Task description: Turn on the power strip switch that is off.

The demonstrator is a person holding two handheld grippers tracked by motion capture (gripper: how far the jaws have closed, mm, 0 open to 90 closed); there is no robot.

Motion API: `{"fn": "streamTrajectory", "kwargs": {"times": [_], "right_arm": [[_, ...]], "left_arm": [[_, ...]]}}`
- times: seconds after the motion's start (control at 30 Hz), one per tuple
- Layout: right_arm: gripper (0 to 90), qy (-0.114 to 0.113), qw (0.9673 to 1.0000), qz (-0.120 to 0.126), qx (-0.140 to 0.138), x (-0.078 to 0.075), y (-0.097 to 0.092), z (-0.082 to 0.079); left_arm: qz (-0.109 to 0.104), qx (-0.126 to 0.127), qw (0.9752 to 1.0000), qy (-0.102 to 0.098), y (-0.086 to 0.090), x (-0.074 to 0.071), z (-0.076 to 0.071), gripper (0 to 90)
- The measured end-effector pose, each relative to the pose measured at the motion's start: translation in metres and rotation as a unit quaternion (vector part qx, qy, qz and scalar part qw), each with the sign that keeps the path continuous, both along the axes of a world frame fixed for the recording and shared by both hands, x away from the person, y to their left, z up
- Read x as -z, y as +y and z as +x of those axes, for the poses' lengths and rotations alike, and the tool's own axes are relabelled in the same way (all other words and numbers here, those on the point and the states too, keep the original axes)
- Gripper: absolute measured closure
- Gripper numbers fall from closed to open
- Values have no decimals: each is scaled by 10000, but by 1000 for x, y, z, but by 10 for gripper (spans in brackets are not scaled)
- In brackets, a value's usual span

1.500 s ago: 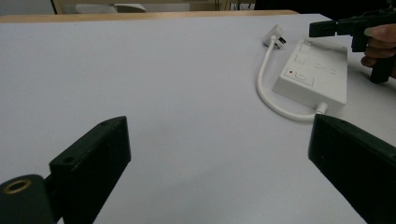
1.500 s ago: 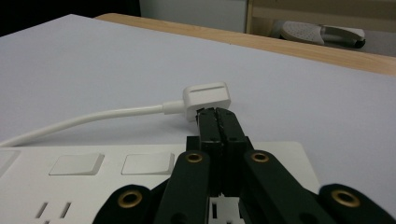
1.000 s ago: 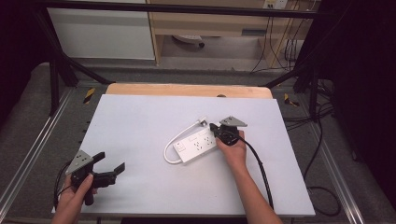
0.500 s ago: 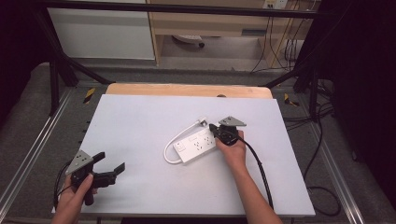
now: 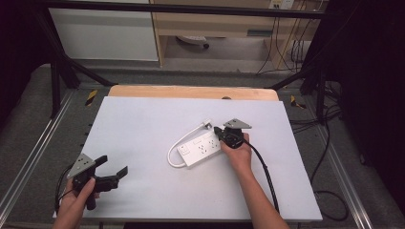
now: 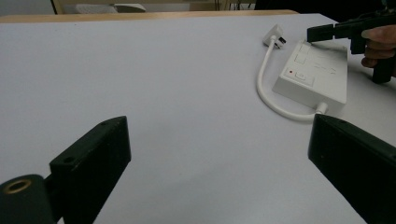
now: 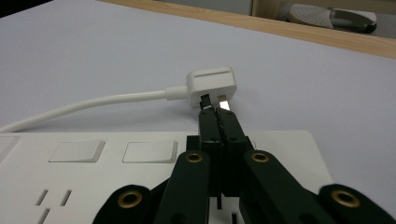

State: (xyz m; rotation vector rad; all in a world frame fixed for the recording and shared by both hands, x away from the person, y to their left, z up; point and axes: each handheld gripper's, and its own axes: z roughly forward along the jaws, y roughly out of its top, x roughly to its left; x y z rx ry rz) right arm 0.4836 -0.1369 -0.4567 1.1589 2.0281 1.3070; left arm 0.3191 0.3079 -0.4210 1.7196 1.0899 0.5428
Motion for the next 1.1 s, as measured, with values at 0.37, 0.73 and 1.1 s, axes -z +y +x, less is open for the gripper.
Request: {"fn": "streamTrajectory", "kwargs": {"times": [0.37, 0.73, 1.1], "right_arm": [[900, 36, 10000, 13, 24, 0, 0, 0], [900, 66, 10000, -36, 34, -1, 0, 1], [900, 129, 9999, -96, -22, -1, 3, 1]], "left_arm": [[-6, -7, 10000, 2, -1, 0, 0, 59], [12, 10, 10000, -4, -1, 0, 0, 59], [18, 0, 10000, -6, -1, 0, 0, 59]]}}
